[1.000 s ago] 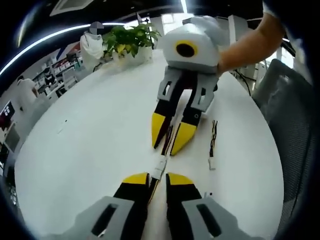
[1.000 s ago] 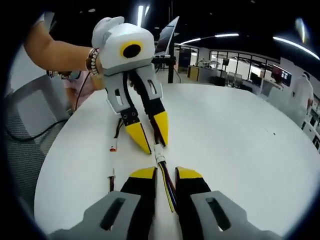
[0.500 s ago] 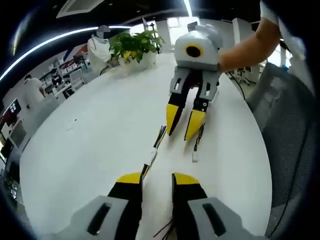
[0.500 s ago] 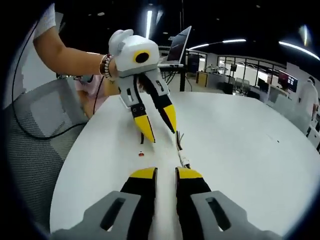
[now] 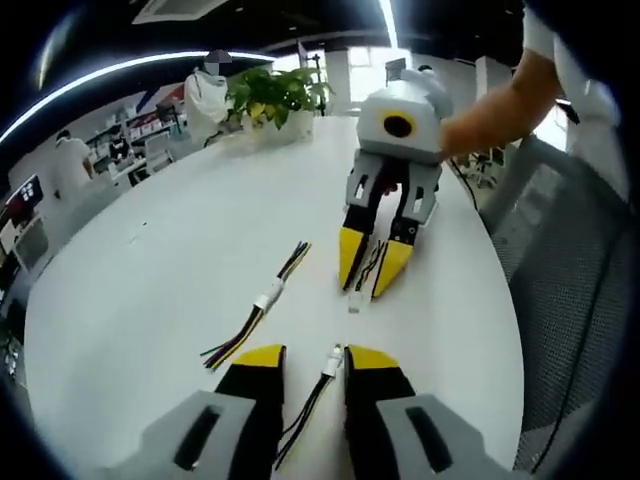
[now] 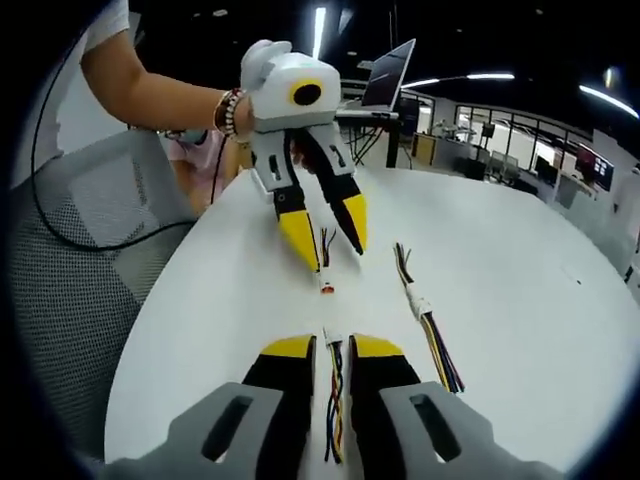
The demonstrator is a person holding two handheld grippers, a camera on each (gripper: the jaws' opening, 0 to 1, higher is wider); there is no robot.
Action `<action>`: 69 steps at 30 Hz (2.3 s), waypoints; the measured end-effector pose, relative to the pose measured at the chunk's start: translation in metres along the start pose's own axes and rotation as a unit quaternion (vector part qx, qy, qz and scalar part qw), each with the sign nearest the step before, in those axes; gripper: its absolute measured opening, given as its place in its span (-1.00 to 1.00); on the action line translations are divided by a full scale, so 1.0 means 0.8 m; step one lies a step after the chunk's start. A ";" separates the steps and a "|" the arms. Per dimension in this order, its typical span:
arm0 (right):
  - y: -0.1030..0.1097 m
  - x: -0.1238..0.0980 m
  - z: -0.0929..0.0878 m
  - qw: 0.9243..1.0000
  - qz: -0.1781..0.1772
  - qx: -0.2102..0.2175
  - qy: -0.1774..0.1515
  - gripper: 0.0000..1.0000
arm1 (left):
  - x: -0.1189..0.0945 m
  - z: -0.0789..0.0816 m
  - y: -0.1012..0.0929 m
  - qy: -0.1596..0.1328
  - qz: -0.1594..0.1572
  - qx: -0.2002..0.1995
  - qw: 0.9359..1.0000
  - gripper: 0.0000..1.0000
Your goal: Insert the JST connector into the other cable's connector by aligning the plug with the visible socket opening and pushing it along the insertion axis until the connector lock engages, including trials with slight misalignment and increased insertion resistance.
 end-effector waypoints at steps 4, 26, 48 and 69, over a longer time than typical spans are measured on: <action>0.000 0.001 -0.001 1.000 -0.001 0.002 0.000 -0.85 | 0.004 -0.002 -0.006 -0.001 -0.013 0.004 1.000 -0.70; -0.002 0.002 -0.004 1.000 -0.017 0.002 -0.013 -0.90 | 0.017 -0.006 -0.015 -0.004 -0.026 -0.002 1.000 -0.97; -0.001 -0.004 0.016 0.999 -0.025 0.018 -0.017 -0.93 | 0.024 0.018 -0.026 -0.002 -0.031 0.062 0.998 -1.00; 0.006 0.001 0.017 0.999 -0.007 -0.023 0.022 -0.94 | 0.028 0.020 -0.037 0.023 -0.037 0.122 0.992 -1.00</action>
Point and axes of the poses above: the point that each gripper's makers call its tool centre point, and the gripper's own axes: x roughly forward along the fingers, y roughly to its left, z roughly out of its top, the point moved 5 cm from there along -x, roughly backward along the fingers, and after that the axes turned 5 degrees about -x, right-handed, at the moved point
